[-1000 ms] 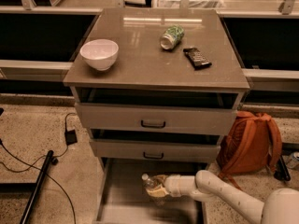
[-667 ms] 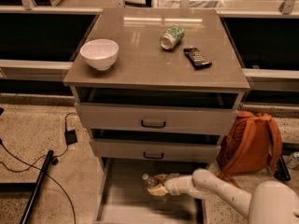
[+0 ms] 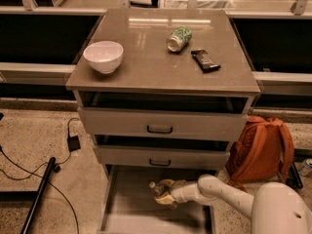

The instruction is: Place water bottle into bottom drawer

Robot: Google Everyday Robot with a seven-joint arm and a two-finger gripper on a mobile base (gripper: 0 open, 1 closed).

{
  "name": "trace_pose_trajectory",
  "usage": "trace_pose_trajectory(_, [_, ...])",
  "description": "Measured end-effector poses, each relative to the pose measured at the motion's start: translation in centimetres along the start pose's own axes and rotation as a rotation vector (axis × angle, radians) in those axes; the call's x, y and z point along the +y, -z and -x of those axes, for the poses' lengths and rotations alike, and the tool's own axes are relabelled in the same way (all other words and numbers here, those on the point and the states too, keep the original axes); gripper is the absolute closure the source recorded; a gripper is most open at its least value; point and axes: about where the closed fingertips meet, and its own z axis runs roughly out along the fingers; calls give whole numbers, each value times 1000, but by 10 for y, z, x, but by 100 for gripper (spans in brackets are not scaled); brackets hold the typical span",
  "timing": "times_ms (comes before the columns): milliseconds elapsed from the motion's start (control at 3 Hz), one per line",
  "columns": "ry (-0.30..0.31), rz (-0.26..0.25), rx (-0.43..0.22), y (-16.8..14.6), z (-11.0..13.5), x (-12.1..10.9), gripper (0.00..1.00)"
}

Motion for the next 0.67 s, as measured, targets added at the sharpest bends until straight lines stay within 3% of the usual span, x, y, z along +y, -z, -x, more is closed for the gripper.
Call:
trace_pose_trajectory(333, [0, 0, 0, 0, 0, 0, 0])
trace_pose_trajectory(667, [0, 0, 0, 0, 0, 0, 0])
